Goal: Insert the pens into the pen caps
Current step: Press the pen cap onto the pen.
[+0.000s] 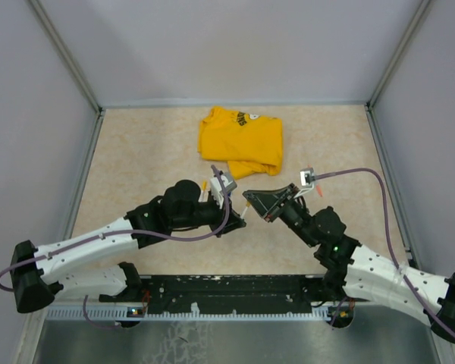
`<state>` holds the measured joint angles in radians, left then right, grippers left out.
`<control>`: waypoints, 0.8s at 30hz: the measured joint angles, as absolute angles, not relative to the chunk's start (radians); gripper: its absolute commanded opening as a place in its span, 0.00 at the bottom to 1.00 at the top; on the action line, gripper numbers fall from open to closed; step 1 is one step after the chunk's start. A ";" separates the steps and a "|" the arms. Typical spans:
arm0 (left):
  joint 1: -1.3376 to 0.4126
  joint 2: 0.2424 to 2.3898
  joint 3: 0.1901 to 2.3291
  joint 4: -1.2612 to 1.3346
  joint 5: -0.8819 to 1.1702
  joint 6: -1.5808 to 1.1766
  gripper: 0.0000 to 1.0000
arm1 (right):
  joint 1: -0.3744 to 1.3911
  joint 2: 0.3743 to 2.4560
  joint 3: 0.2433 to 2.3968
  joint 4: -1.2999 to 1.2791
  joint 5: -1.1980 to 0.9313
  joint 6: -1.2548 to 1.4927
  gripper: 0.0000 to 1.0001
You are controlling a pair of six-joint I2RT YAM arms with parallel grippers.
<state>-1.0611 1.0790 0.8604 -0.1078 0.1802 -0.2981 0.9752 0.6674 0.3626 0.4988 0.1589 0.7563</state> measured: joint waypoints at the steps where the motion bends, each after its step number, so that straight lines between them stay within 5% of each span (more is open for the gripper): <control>1: -1.061 1.082 0.860 -0.108 0.181 -0.299 0.00 | 0.979 0.667 0.359 0.502 0.168 0.757 0.00; 24: -1.065 1.120 0.908 -0.214 0.163 -0.281 0.00 | 1.041 0.697 0.302 0.577 0.269 0.776 0.00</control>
